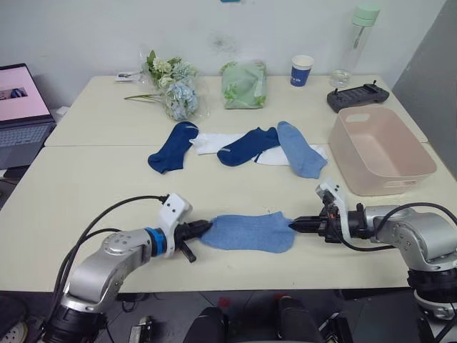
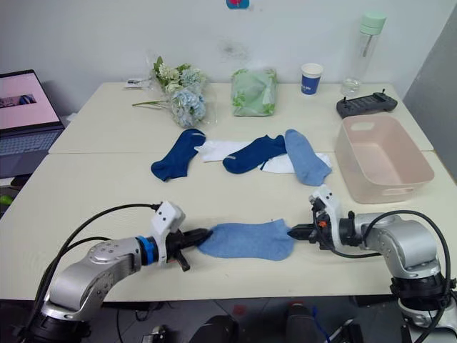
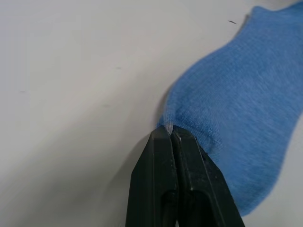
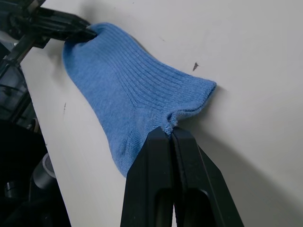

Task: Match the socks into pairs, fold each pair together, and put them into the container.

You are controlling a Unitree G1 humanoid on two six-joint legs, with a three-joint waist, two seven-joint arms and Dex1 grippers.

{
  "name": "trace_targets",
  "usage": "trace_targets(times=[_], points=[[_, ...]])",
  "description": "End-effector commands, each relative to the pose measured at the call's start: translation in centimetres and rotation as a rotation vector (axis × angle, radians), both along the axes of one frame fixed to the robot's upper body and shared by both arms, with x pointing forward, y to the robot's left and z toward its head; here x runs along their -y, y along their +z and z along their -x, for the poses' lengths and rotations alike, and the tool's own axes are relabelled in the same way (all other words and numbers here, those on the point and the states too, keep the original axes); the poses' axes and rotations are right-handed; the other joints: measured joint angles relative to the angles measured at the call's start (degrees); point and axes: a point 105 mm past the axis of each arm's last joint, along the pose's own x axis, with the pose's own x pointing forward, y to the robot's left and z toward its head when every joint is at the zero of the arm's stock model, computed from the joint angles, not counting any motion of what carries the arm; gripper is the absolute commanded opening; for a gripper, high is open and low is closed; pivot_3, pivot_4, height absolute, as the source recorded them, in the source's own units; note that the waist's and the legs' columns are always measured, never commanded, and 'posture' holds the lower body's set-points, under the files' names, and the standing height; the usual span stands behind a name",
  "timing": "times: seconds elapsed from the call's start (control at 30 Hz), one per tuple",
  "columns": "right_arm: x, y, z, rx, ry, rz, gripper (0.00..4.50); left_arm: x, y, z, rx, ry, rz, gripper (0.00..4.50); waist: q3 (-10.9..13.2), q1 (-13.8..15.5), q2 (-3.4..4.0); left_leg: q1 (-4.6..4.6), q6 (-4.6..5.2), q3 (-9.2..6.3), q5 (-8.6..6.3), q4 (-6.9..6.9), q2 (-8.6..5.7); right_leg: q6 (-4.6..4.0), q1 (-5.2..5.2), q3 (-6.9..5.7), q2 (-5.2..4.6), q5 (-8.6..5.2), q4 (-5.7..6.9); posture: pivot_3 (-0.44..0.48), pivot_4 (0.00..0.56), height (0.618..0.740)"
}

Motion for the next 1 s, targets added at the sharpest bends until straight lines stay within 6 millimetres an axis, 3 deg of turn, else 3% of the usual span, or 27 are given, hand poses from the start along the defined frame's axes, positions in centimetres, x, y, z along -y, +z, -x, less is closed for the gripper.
trace_targets(times=[0.03,0.27,0.4,0.63,0.73,0.93,1.0], points=[[0.5,0.7,-0.3,0.031,-0.002,-0.012,0.01,0.6,0.1,0.4,-0.004,0.004,0.013,0.00,0.0,0.1,-0.01,0.00,0.00,0.00,0.00,0.01,0.00,0.00,0.02,-0.02,0.00,0.00,-0.01,0.000,0.150,0.740],[1.4,-0.2,0.4,-0.012,0.020,0.015,0.01,0.3,-0.3,-0.4,0.036,0.022,-0.040,0.00,0.0,0.2,-0.01,-0.01,0.00,0.00,0.00,0.04,-0.01,0.00,0.04,-0.02,0.00,0.00,-0.03,0.000,0.150,0.740],[1.9,-0.6,-0.3,0.006,0.005,0.033,0.01,0.0,-0.2,-1.2,0.078,0.049,-0.068,0.00,0.0,0.2,-0.01,0.00,0.01,0.02,0.01,0.06,-0.01,0.01,0.08,-0.01,-0.01,0.00,-0.04,0.000,0.150,0.740],[1.1,-1.2,-0.2,0.038,0.059,0.039,0.01,0.3,-0.4,-1.2,0.077,0.047,-0.051,0.00,0.0,0.2,-0.01,-0.01,0.00,0.00,0.01,0.06,-0.01,0.01,0.07,-0.03,0.00,0.00,-0.03,0.000,0.150,0.740],[1.6,-0.7,-0.9,0.083,0.040,0.040,0.70,0.2,0.1,-1.5,0.106,0.069,-0.032,0.61,0.0,0.2,-0.01,0.00,0.00,0.00,0.01,0.07,-0.01,0.01,0.08,-0.02,0.00,0.00,-0.04,0.000,0.150,0.740],[2.9,0.8,-2.1,0.187,0.038,0.069,2.76,-1.0,1.3,-1.7,0.164,0.110,-0.030,2.46,0.0,0.1,-0.02,0.00,0.00,0.01,0.01,0.06,-0.01,0.01,0.05,-0.03,0.01,0.00,-0.02,0.000,0.150,0.740],[3.1,1.6,-2.6,0.243,0.046,0.062,3.46,-1.3,3.1,-1.8,0.254,0.105,-0.006,3.08,0.0,0.1,-0.03,0.00,0.00,0.01,0.01,0.06,0.00,0.01,0.04,-0.03,0.03,0.00,-0.02,0.000,0.150,0.740]])
